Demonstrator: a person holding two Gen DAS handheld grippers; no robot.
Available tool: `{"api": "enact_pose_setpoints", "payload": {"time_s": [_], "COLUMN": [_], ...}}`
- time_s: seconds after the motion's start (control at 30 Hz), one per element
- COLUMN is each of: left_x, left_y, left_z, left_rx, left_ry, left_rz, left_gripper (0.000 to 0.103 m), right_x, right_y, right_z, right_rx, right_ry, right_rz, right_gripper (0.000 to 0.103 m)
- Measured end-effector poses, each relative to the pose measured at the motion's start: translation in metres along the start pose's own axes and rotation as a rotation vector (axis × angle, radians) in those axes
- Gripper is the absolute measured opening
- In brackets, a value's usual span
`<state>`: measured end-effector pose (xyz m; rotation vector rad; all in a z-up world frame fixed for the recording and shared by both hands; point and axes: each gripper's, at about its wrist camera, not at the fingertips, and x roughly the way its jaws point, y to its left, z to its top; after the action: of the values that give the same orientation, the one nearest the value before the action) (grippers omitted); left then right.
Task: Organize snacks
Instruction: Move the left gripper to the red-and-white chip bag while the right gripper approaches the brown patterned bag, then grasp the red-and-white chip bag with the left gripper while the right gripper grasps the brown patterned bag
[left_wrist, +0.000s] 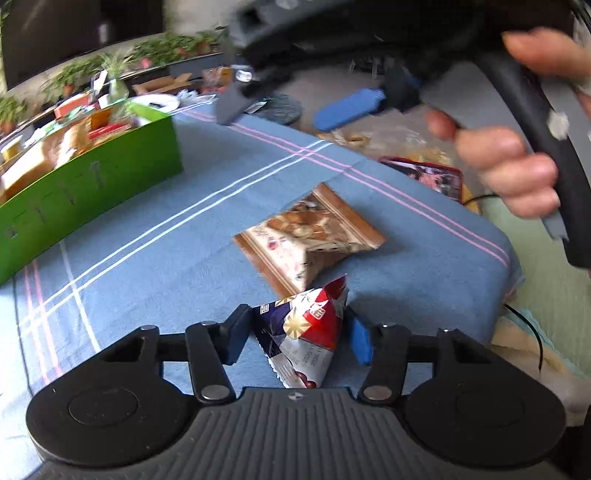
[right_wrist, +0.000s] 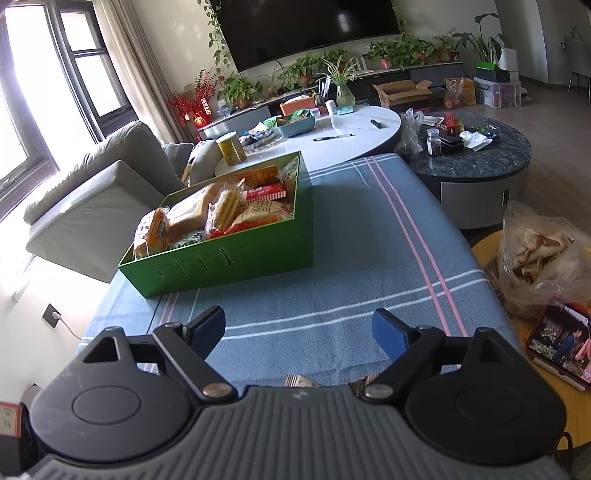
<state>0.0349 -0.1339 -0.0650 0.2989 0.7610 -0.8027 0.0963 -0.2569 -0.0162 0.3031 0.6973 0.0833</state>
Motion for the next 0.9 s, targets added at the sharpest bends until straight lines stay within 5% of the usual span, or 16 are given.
{"api": "enact_pose_setpoints", "payload": {"time_s": [0.2,0.43,0.57,0.9], "left_x": [-0.022,-0.047,-0.058,-0.065], "left_y": [0.023,0.071,0.081,0.083], "left_z": [-0.004,-0.014,-0.016,-0.021], "left_rx": [-0.060,-0.269,-0.320,-0.323], "left_ry": [-0.042,-0.077,-0.115,-0.124], "left_rz": [0.086,0.211,0.221,0.215], "left_gripper": [0.051,0.051,0.051,0.051], "right_x": [0.006,0.020,0.022,0.018], "right_y": [-0.002,0.002,0.000,0.011], "right_z": [-0.005,-0.024,-0.034,-0.032], "right_rx": [-0.068,-0.530,-0.676,-0.808], "right_ry": [0.050,0.182,0.228,0.295], "right_rz": [0.013,0.015,0.046,0.174], "right_gripper": [0.081,0.083,0.084,0.087]}}
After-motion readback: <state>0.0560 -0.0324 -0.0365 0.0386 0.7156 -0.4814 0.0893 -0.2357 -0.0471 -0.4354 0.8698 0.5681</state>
